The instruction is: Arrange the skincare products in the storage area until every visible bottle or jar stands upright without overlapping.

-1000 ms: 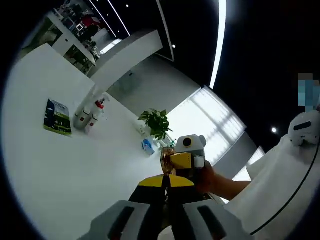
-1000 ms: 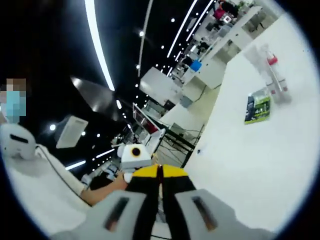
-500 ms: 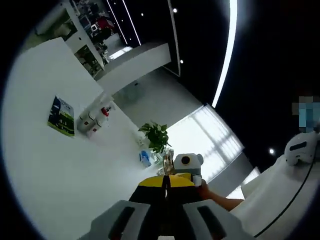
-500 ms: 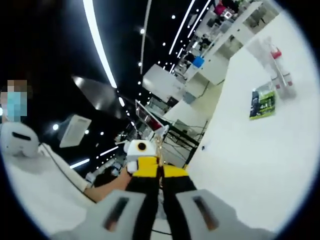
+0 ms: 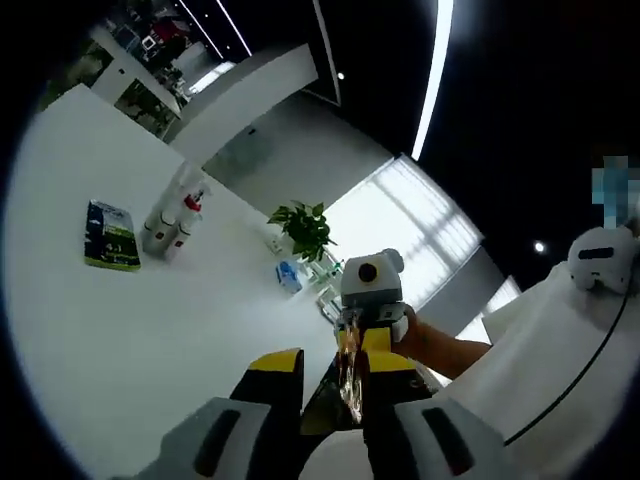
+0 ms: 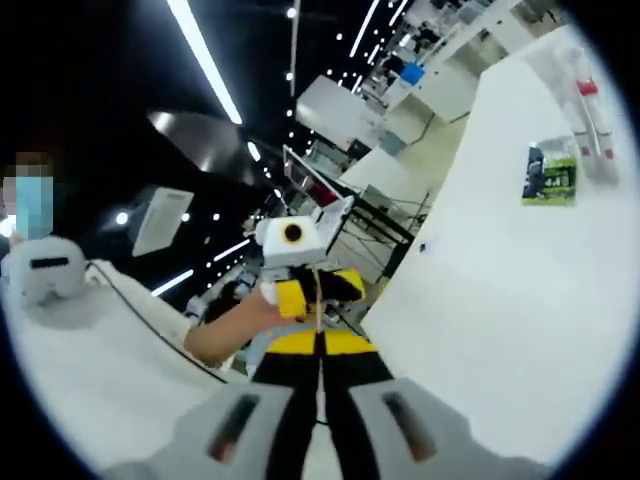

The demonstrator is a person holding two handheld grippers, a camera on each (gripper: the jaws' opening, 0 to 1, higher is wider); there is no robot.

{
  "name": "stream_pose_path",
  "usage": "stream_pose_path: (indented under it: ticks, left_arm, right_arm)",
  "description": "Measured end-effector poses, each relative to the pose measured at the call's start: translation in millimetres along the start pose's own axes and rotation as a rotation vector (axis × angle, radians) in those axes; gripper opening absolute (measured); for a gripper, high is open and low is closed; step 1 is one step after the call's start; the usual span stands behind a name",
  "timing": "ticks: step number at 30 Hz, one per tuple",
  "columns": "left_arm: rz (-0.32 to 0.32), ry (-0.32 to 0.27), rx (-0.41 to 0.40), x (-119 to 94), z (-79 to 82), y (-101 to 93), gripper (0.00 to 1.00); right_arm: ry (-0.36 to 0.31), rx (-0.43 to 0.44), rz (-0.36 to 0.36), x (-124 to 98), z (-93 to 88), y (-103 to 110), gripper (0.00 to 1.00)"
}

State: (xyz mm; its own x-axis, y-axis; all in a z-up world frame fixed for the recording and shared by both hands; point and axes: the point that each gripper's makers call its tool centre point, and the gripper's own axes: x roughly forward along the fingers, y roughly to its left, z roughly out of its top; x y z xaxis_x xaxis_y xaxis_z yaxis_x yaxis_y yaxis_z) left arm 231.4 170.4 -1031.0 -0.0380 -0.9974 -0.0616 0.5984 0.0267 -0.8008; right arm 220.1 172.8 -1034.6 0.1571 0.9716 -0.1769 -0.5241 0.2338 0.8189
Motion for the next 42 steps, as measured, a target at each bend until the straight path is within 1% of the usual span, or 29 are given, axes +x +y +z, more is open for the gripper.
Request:
stream_pose_path:
  ticks: [3,4,5,6,7,8,9,10,11,12,13,14,15,16,17,21,24,27,28,31,33,34,35,37,38,39,40,41,42]
  left_arm:
    - [-0.044,0.005,-0.020,2,-1.5,-7.6,0.02]
    - [-0.046,-0.004,-0.022,2,-0.4,-8.3,0.02]
    - [-0.035,-0.045,-0.031,1,5.5,-5.6,0.01]
    - [-0.038,-0.070,-0.049,2,9.2,-5.7,0.01]
    - [-0.041,-0.120,-0.069,1,16.7,-5.5,0.01]
    - [-0.055,-0.172,-0.081,-1,24.4,-7.0,0.01]
    - [-0.064,-0.182,-0.092,-1,25.7,-8.9,0.01]
    - [-0.072,-0.236,-0.099,-2,34.0,-9.7,0.01]
    - [-0.083,-0.268,-0.100,-4,38.8,-10.3,0.01]
    - [-0.086,-0.275,-0.106,-4,39.7,-10.1,0.01]
    - [-0.073,-0.292,-0.107,-5,40.7,-6.8,0.01]
    - [-0.072,-0.289,-0.110,-4,38.3,-5.7,0.01]
    - [-0.073,-0.297,-0.113,-4,38.9,-5.8,0.01]
    - [-0.078,-0.309,-0.119,-5,40.1,-6.7,0.01]
    - [-0.077,-0.338,-0.129,-8,42.2,-5.8,0.01]
    - [-0.068,-0.341,-0.141,-11,40.2,-3.2,0.01]
    - [-0.065,-0.315,-0.143,-12,34.8,-3.6,0.01]
    - [-0.059,-0.276,-0.139,-9,22.9,-5.0,0.01]
    - [-0.058,-0.273,-0.139,-9,21.6,-5.0,0.01]
    - [-0.062,-0.256,-0.144,-5,10.3,-6.5,0.01]
    - [-0.068,-0.265,-0.161,-4,7.0,-7.3,0.01]
    - [-0.058,-0.281,-0.168,-4,7.3,-5.8,0.01]
    - [-0.068,-0.288,-0.181,-4,8.5,-6.7,0.01]
    - [-0.066,-0.302,-0.186,-5,11.9,-6.2,0.00]
    - [-0.066,-0.305,-0.188,-5,12.8,-6.3,0.00]
    - [-0.068,-0.330,-0.195,-5,18.7,-6.6,0.00]
    - [-0.068,-0.345,-0.199,-5,22.2,-6.3,0.00]
    - [-0.072,-0.359,-0.206,-6,25.7,-6.7,0.00]
    - [-0.081,-0.378,-0.199,-7,30.2,-8.1,0.00]
  right_arm:
    - [0.010,-0.017,-0.010,4,-3.9,0,0.00]
    - [0.004,-0.024,-0.011,3,-3.3,0,0.00]
    - [-0.034,-0.036,-0.017,2,2.5,-2,0.01]
    - [-0.068,-0.050,-0.030,1,8.0,-4,0.02]
    - [-0.110,-0.036,-0.034,0,13.3,-6,0.03]
    - [-0.116,0.008,-0.014,2,11.0,-3,0.06]
    - [-0.120,0.013,-0.010,3,10.7,-2,0.10]
    - [-0.117,0.006,-0.009,6,6.1,-2,0.10]
    - [-0.121,-0.007,-0.008,9,2.8,-1,0.09]
    - [-0.127,-0.013,-0.009,10,2.3,-1,0.08]
    - [-0.182,-0.021,-0.009,11,8.4,-1,0.04]
    - [-0.210,-0.013,0.009,11,11.4,2,0.01]
    - [-0.219,-0.005,0.025,10,12.0,5,0.01]
    - [-0.228,-0.013,0.006,8,12.9,2,0.01]
    - [-0.240,-0.015,0.004,6,14.9,2,0.00]
    - [-0.260,0.003,0.004,-4,22.3,2,0.00]
    - [-0.291,0.003,-0.009,-15,33.1,1,0.00]
    - [-0.308,-0.005,-0.023,-20,39.7,-1,0.00]
    - [-0.308,-0.005,-0.024,-20,39.9,-2,0.00]
    - [-0.306,-0.009,-0.031,-21,40.2,-2,0.00]
    - [-0.302,-0.008,-0.035,-22,39.5,-4,0.00]
    - [-0.304,-0.001,-0.032,-22,39.2,-4,0.00]
    - [-0.308,0.004,-0.031,-22,39.8,-4,0.00]
    - [-0.327,0.010,-0.015,-22,43.2,-2,0.01]
    - [-0.333,0.007,-0.022,-22,44.2,-3,0.03]
    - [-0.354,-0.024,-0.056,-23,47.5,-9,0.07]
    - [-0.358,-0.020,-0.059,-23,47.6,-10,0.14]
    - [-0.365,0.003,-0.058,-21,47.3,-11,0.19]
    - [-0.361,0.029,-0.020,-18,44.7,-7,0.16]
